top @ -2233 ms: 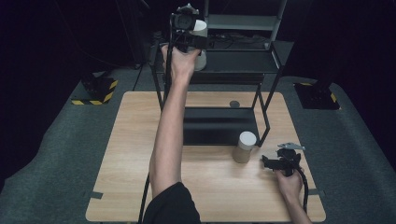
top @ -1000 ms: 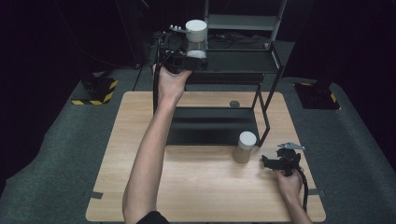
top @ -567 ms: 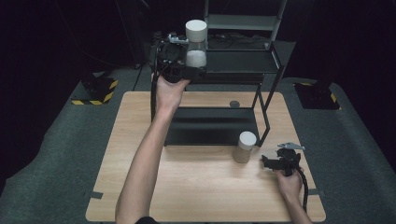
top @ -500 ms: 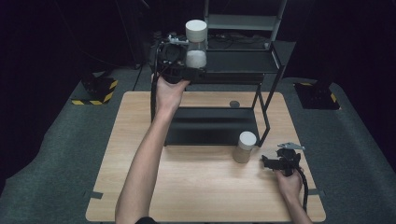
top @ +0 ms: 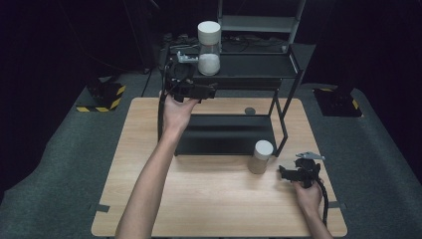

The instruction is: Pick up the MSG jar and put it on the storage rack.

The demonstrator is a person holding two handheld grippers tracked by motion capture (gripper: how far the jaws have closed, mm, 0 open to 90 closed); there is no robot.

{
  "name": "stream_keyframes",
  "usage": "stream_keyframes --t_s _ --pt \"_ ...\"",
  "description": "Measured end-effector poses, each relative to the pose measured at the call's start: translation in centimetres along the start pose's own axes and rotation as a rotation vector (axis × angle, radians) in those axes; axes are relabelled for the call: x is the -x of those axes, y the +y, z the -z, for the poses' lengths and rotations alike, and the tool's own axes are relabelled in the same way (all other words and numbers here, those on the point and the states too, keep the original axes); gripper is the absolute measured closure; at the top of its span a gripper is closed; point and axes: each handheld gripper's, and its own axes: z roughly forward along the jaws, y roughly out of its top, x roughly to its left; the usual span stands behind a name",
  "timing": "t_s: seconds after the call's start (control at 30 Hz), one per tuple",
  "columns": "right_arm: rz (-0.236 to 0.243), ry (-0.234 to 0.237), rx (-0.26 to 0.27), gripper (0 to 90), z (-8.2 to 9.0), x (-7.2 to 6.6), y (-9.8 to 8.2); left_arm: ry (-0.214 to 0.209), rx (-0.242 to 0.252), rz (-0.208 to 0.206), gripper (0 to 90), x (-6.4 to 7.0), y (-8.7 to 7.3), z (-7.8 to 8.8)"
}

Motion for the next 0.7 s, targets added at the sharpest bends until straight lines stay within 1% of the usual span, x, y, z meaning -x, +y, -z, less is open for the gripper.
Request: stream_keyframes --t_s 0.1,0.17,0.23,0.27,0.33,0.37,0.53,0.6,0.63,0.7 --pt "0.003 -0.001 0.0 0.8 0.0 0.0 0.0 -0.007 -0.003 0.004 4.8 -0.1 -0.7 -0.2" --pt "0.004 0.0 0.001 0.8 0.0 0.0 0.0 -0.029 -0.002 0.02 4.7 -0.4 -1.7 -0.4" --pt "0.004 -0.001 0.001 0.8 0.0 0.0 0.0 -0.035 0.001 0.024 4.6 -0.5 -2.0 -0.4" --pt "0.006 -0.001 0.0 0.8 0.0 0.0 0.0 -0.043 -0.001 0.032 4.7 -0.7 -2.8 -0.5" --pt "0.006 -0.001 0.0 0.8 0.0 0.0 0.0 -0.047 0.002 0.041 4.7 -0.9 -3.6 -0.6" --pt "0.006 -0.001 0.0 0.8 0.0 0.0 0.0 -0.047 0.002 0.041 4.7 -0.9 -3.6 -0.6" --pt "0.005 0.0 0.001 0.8 0.0 0.0 0.0 -0.031 -0.002 0.04 4.8 -0.7 -5.4 -1.1" --pt "0.005 0.0 0.0 0.8 0.0 0.0 0.0 -0.02 -0.004 0.033 4.9 -0.4 -6.4 -1.5" --pt "0.005 0.0 0.0 0.8 0.0 0.0 0.0 -0.02 -0.004 0.033 4.9 -0.4 -6.4 -1.5" --pt "0.005 0.0 0.001 0.8 0.0 0.0 0.0 -0.013 0.001 0.024 5.0 -0.1 -7.1 -1.8"
